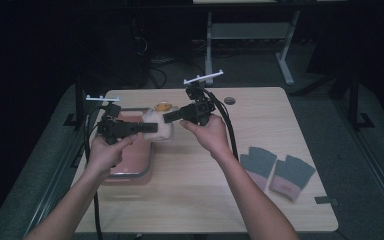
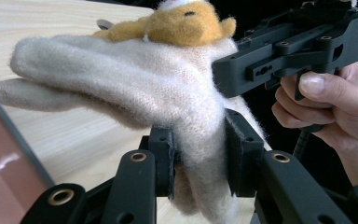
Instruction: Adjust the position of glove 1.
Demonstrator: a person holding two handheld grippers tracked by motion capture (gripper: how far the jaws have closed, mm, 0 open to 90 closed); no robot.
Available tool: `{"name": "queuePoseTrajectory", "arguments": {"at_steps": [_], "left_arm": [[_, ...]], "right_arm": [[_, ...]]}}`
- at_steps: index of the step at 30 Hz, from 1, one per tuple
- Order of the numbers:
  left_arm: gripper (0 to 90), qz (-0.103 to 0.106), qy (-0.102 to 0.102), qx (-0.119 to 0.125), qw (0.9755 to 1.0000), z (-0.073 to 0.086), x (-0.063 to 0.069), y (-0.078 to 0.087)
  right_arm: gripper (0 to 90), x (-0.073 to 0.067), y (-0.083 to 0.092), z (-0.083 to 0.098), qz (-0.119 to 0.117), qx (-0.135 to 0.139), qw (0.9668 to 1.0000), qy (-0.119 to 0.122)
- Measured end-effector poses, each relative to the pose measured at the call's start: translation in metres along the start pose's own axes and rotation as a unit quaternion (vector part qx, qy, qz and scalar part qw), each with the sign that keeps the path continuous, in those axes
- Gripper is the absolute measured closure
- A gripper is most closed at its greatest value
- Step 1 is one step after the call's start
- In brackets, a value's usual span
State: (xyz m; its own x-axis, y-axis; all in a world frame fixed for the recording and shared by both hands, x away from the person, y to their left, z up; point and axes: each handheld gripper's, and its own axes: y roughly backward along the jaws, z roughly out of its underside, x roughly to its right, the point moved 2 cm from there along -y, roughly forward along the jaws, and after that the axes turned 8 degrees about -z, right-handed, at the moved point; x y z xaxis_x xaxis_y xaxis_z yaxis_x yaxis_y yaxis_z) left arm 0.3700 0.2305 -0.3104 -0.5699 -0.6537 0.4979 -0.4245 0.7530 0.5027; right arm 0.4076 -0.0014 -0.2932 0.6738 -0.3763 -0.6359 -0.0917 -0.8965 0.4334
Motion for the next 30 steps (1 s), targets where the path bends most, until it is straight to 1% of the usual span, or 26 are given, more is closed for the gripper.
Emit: {"name": "queuePoseTrajectory", "arguments": {"at_steps": [1, 2, 5, 6, 8, 11, 14, 18, 20, 21, 22, 23, 30], "left_arm": [[67.6, 0.0, 0.0, 0.0, 1.0, 0.0, 0.0, 0.0], [67.6, -0.004, -0.004, 0.002, 1.0, -0.001, -0.002, 0.004], [67.6, -0.008, 0.005, 0.011, 0.9999, -0.001, -0.005, 0.011], [67.5, -0.009, 0.002, 0.011, 0.9999, -0.001, -0.007, 0.013], [67.6, -0.013, 0.004, 0.013, 0.9998, -0.001, -0.009, 0.017], [67.6, -0.017, 0.004, 0.015, 0.9997, -0.001, -0.014, 0.023], [67.6, -0.019, 0.01, 0.02, 0.9996, -0.001, -0.018, 0.028], [67.5, -0.023, 0.015, 0.019, 0.9994, 0.001, -0.024, 0.035], [67.6, -0.024, 0.016, 0.02, 0.9994, 0.001, -0.026, 0.038], [67.6, -0.025, 0.018, 0.022, 0.9993, 0.001, -0.027, 0.039], [67.6, -0.025, 0.017, 0.021, 0.9993, 0.002, -0.028, 0.041], [67.6, -0.025, 0.018, 0.022, 0.9993, 0.002, -0.029, 0.042], [67.5, -0.028, 0.021, 0.023, 0.9991, 0.005, -0.036, 0.048]], "right_arm": [[80.3, -0.001, -0.002, -0.002, -0.003, -0.001, 1.0, 0.001], [80.3, -0.002, -0.004, -0.004, -0.003, -0.002, 1.0, 0.002], [80.3, -0.005, -0.01, -0.009, -0.004, -0.002, 1.0, 0.007], [80.3, -0.006, -0.012, -0.01, -0.006, -0.002, 0.9999, 0.01], [80.3, -0.008, -0.017, -0.013, -0.007, -0.004, 0.9999, 0.009], [80.3, -0.01, -0.024, -0.017, -0.01, -0.006, 0.9998, 0.014], [80.3, -0.012, -0.03, -0.02, -0.014, -0.007, 0.9998, 0.013], [80.3, -0.013, -0.039, -0.024, -0.019, -0.011, 0.9996, 0.017], [80.3, -0.014, -0.043, -0.025, -0.02, -0.014, 0.9996, 0.016], [80.3, -0.014, -0.045, -0.026, -0.021, -0.013, 0.9995, 0.02], [80.3, -0.015, -0.046, -0.027, -0.021, -0.013, 0.9995, 0.017], [80.4, -0.015, -0.048, -0.027, -0.022, -0.014, 0.9994, 0.021], [80.3, -0.016, -0.058, -0.03, -0.03, -0.019, 0.9992, 0.018]]}}
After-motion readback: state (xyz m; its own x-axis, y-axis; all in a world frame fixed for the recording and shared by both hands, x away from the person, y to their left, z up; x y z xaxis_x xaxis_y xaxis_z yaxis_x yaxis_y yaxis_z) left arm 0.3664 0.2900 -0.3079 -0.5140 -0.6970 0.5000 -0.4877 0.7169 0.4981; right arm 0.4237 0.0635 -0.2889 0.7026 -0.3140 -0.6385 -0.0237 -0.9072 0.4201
